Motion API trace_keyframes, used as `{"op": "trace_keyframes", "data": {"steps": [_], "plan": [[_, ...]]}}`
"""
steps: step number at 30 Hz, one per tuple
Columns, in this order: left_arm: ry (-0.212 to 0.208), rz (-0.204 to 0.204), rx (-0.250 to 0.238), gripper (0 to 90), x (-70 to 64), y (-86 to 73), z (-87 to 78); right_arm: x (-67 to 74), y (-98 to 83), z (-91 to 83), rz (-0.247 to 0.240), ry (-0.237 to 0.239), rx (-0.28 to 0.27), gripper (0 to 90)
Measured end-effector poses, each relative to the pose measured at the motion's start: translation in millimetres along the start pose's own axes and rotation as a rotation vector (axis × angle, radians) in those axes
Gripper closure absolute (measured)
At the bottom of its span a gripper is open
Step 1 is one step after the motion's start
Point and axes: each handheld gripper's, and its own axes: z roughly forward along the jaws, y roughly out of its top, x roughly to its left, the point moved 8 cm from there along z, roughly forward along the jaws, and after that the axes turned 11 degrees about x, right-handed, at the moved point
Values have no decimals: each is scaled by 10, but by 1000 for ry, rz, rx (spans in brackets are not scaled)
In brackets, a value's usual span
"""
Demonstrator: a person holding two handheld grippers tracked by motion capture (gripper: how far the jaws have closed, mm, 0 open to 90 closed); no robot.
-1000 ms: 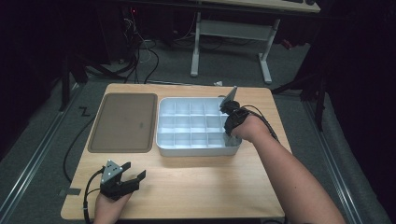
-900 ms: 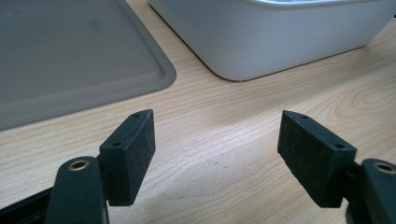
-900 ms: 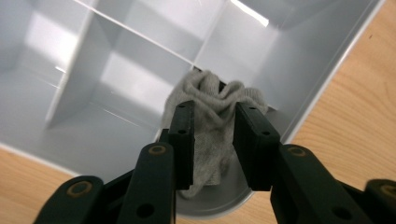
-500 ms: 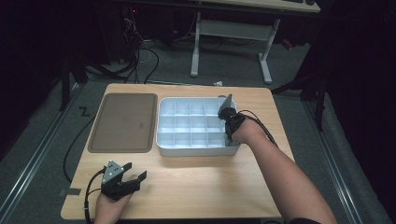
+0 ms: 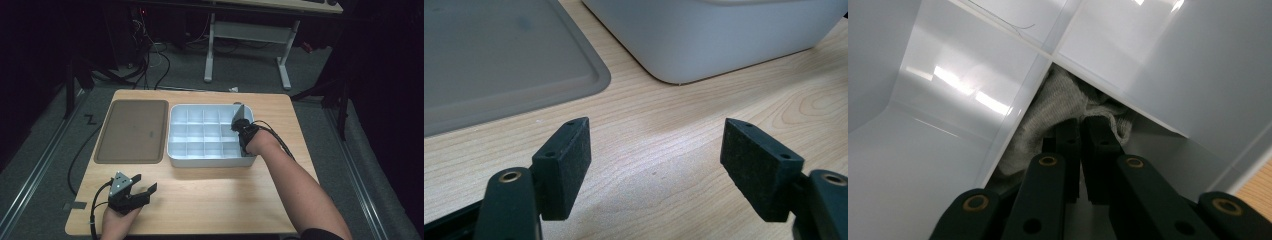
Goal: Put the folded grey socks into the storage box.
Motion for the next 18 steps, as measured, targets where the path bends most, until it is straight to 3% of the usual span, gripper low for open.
{"op": "trace_keyframes", "data": {"steps": [10,18], "plan": [[-4,-4,-6,289,-4,9,-11,12,12,20,2,-18,1,869],[-6,-7,-9,289,-7,10,-16,-23,-5,-12,21,32,-7,840]]}}
